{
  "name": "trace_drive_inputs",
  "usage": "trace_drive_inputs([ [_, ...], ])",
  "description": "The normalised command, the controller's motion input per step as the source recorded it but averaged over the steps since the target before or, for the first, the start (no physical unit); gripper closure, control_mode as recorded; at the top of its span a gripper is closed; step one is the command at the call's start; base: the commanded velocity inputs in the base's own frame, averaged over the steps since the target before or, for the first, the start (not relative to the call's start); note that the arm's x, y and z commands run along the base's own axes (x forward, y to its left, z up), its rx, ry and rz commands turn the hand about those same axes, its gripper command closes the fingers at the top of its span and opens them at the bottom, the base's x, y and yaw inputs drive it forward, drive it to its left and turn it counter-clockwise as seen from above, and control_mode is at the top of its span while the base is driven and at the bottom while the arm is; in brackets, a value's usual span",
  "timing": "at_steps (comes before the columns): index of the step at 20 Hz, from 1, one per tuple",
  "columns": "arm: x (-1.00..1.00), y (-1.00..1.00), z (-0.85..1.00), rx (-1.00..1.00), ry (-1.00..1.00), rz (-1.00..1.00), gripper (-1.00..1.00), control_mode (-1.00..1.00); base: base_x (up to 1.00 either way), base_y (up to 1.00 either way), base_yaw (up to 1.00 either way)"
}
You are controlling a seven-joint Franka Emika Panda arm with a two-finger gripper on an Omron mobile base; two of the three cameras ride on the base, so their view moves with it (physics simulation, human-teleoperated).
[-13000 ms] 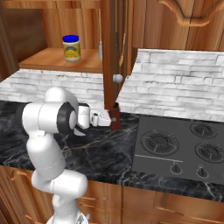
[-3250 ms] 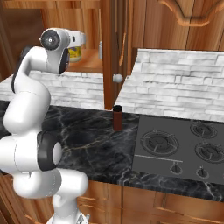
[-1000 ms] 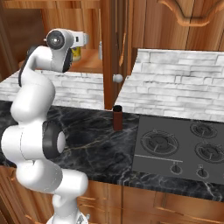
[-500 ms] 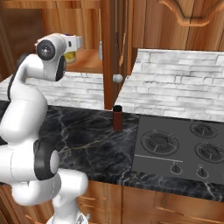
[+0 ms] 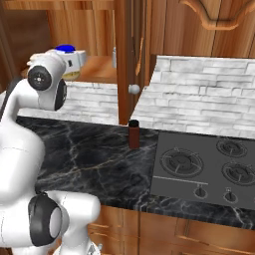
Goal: Collect the paprika, mayonnaise, and shaker from the cabinet and place them next to the stove.
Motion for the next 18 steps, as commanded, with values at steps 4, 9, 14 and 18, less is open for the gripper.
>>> trace_drive_inputs([
  [4,-0.71,0.00,-0.19,0.00,-0.01,0.02,1.00,-1.00,0.00,0.00,0.00],
  [9,-0.63,-0.10,-0.21,0.00,0.00,0.06,1.00,-1.00,0.00,0.00,0.00],
  [14,-0.65,-0.28,-0.26,0.00,-0.01,0.11,1.00,-1.00,0.00,0.00,0.00],
  [18,-0.82,-0.29,-0.42,0.00,-0.03,0.08,1.00,-1.00,0.00,0.00,0.00],
])
